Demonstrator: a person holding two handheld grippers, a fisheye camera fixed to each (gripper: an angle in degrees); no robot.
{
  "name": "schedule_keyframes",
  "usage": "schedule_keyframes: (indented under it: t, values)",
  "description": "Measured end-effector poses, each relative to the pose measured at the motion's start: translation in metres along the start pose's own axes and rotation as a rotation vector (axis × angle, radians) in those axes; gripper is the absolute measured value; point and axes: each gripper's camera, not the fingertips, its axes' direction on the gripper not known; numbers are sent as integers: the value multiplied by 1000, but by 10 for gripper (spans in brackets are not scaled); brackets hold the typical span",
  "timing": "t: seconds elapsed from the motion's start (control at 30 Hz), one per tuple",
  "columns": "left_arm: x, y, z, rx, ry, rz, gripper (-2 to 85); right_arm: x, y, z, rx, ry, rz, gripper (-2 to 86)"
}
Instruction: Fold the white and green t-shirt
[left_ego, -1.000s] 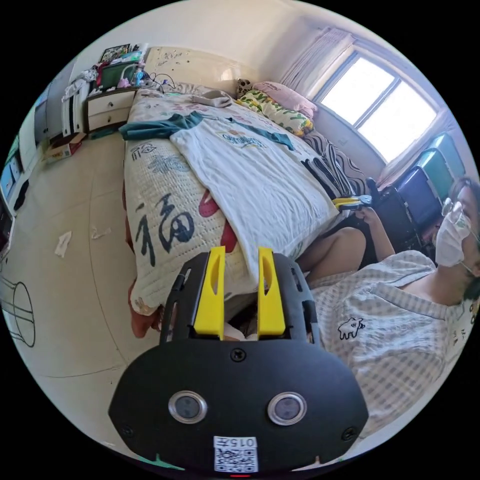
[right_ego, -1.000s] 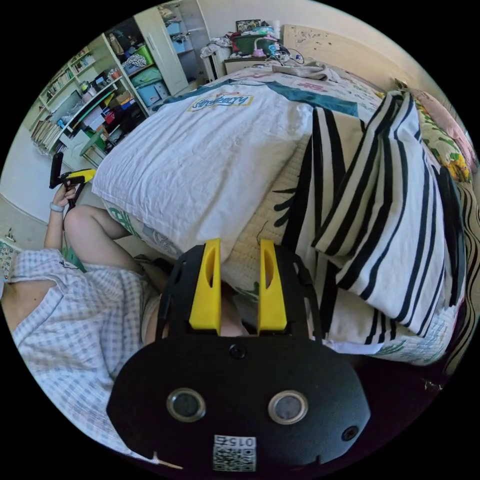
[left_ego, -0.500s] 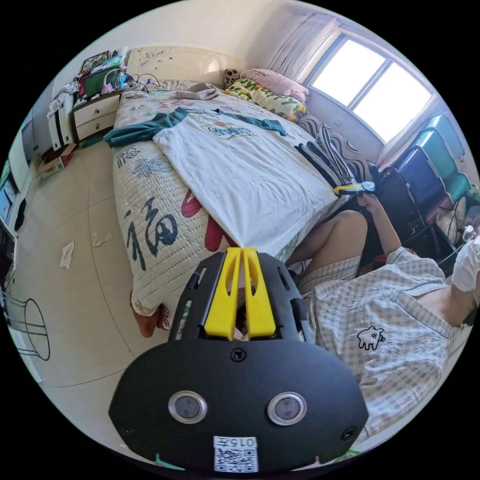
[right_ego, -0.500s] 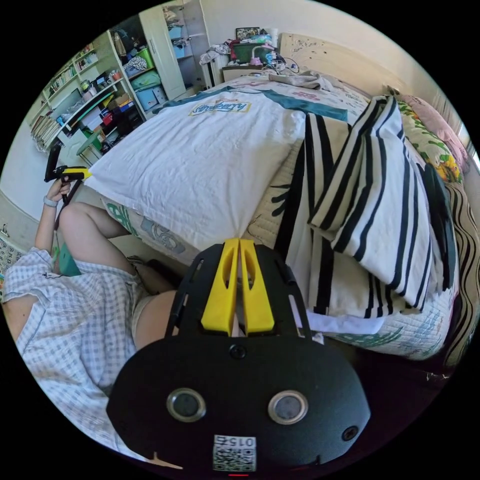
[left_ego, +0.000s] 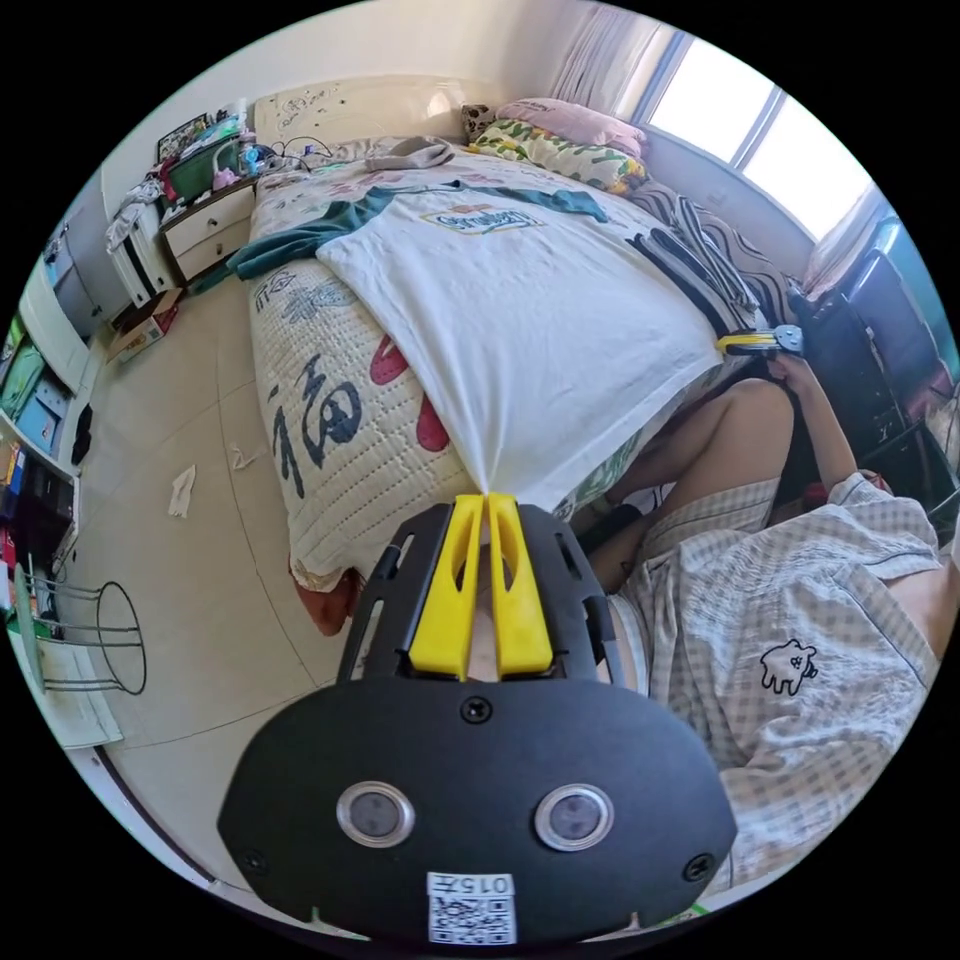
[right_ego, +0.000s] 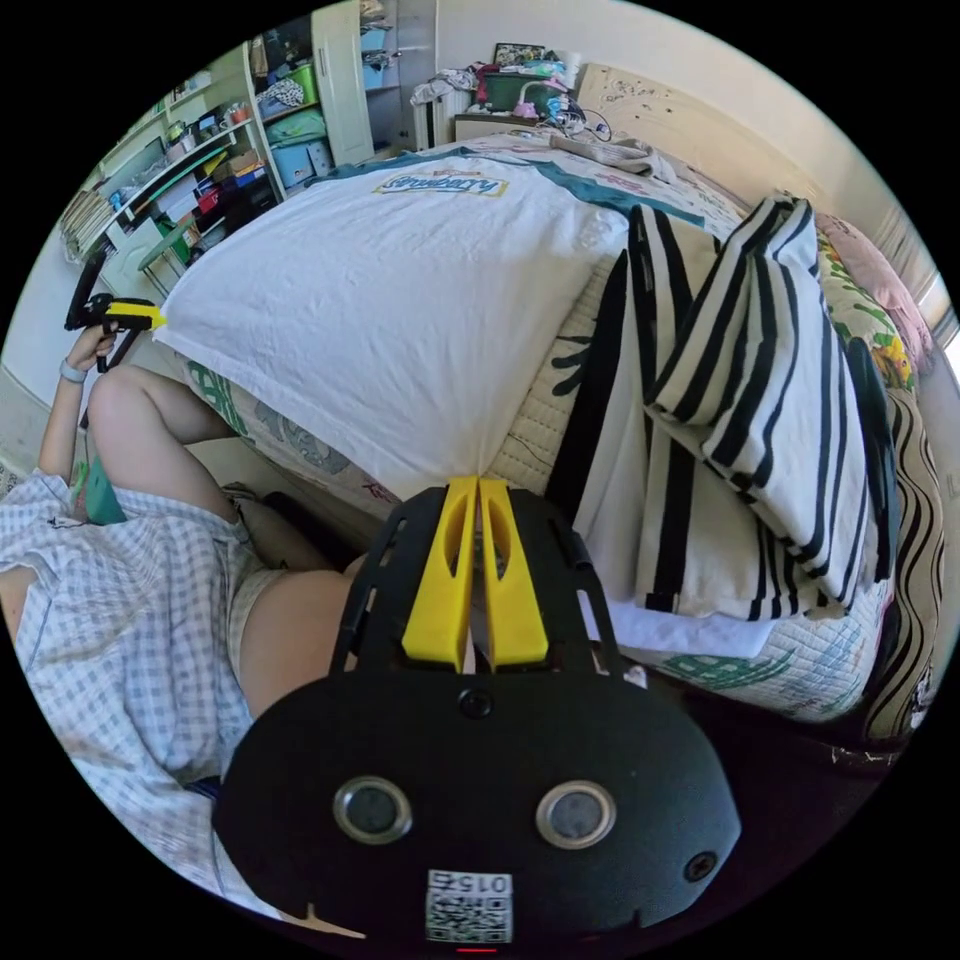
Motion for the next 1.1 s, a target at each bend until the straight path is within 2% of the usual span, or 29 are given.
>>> schedule_keyframes:
  t: [0.23, 0.47, 0.57, 0.73, 0.87, 0.97, 1.1]
  values:
    - [21, -7, 32, -53, -68, 23, 1, -6, 9, 15, 51, 14, 16, -6]
    - [52, -13, 62, -88, -159, 81, -4, -47, -1, 27, -25, 289, -98, -5]
    - [65, -11, 71, -95, -209, 109, -4, -52, 0, 28, -29, 332, -118, -6]
    - [80, -6, 84, -104, -260, 158, -1, -28, 6, 13, 30, 205, -40, -8]
    - [71, -2, 82, -102, -183, 96, 24, 2, 26, -9, 155, 58, 86, -6]
    - [63, 14, 70, -41, -162, 96, 69, 27, 40, -16, 114, 52, 135, -8]
    - [43, 36, 55, -4, -214, 27, 84, 50, 53, -47, 199, -55, 173, 0]
